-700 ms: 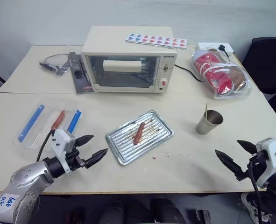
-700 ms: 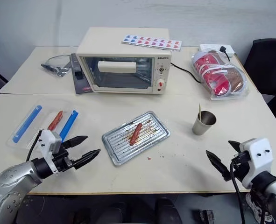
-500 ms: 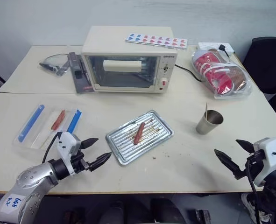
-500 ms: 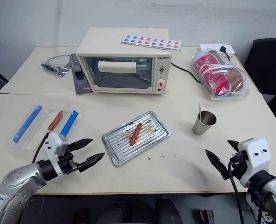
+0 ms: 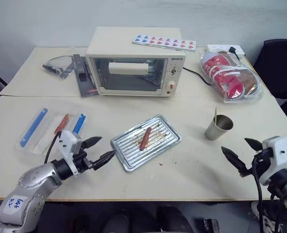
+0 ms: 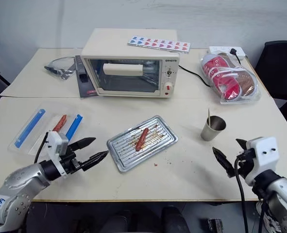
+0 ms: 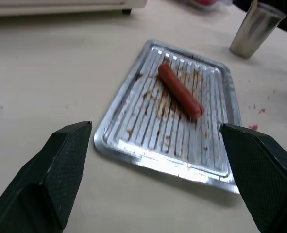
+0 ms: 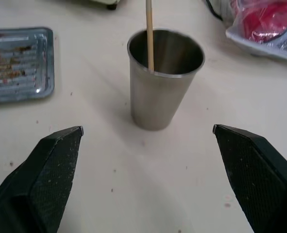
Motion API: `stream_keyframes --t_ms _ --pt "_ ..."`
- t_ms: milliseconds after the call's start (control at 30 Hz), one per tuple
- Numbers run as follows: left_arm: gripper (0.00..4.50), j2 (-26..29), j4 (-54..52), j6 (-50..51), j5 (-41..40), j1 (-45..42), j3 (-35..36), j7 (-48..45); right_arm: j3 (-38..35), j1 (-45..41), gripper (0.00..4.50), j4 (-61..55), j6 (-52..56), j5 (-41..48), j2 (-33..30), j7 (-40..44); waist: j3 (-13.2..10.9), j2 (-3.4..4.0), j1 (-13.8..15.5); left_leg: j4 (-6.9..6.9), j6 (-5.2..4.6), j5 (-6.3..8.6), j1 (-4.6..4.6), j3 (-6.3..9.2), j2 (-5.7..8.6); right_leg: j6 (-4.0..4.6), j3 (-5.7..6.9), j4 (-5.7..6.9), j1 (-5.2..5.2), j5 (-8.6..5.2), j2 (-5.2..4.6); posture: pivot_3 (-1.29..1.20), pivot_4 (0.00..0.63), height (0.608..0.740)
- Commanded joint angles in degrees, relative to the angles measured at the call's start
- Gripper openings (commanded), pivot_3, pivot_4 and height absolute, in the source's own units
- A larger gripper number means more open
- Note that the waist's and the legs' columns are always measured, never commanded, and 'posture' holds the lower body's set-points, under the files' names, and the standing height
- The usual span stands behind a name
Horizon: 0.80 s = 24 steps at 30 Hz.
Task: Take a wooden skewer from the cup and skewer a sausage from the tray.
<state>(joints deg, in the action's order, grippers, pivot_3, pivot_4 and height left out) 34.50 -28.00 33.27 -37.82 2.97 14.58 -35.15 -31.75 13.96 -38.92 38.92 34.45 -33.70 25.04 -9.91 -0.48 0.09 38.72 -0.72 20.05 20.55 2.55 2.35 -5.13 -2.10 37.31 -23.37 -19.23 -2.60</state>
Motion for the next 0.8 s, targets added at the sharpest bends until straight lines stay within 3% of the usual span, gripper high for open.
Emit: stream_keyframes --t_ms 33,300,500,600,800 --pt "4.45 0.1 1.9 2.3 -3.7 -7.3 -1.3 -1.7 -1.2 -6.3 4.5 0.2 1.6 1.9 -0.6 -4.0 0.0 0.0 0.1 0.02 0.0 0.0 0.01 0.0 0.0 0.0 0.01 0.01 0.0 0.0 0.0 0.0 0.15 0.74" --pt "4.45 -7.3 9.3 5.1 -3.7 -26.0 -11.4 -4.0 9.9 -24.5 4.5 12.2 2.9 -4.4 0.5 -9.9 0.0 -0.01 -0.1 0.18 0.05 -0.04 0.15 0.01 0.04 -0.01 0.04 0.11 -0.17 0.0 0.02 0.0 0.15 0.74" --pt "4.45 -6.3 11.8 4.9 -2.1 -31.4 -18.2 -13.2 15.2 -29.1 4.5 19.0 -0.2 -9.6 2.1 -11.3 0.0 0.0 -0.3 0.32 0.1 -0.07 0.74 0.02 0.01 -0.01 0.06 0.41 -0.68 0.0 0.07 0.0 0.15 0.74" --pt "4.5 -6.0 13.4 4.5 -1.3 -33.7 -19.6 -15.9 15.7 -30.7 3.96 21.2 -1.1 -10.6 3.8 -12.0 0.0 0.01 -0.2 0.36 0.12 -0.09 0.75 0.01 0.01 0.0 0.05 0.38 -0.69 0.0 0.07 0.0 0.15 0.74" --pt "4.5 -5.7 14.2 4.0 0.1 -34.5 -20.1 -18.0 16.4 -31.1 2.45 19.7 -1.3 -11.9 3.8 -11.1 0.0 0.03 -0.2 0.36 0.13 -0.1 0.75 0.02 0.01 -0.01 0.04 0.42 -0.71 0.0 0.07 0.0 0.15 0.74"
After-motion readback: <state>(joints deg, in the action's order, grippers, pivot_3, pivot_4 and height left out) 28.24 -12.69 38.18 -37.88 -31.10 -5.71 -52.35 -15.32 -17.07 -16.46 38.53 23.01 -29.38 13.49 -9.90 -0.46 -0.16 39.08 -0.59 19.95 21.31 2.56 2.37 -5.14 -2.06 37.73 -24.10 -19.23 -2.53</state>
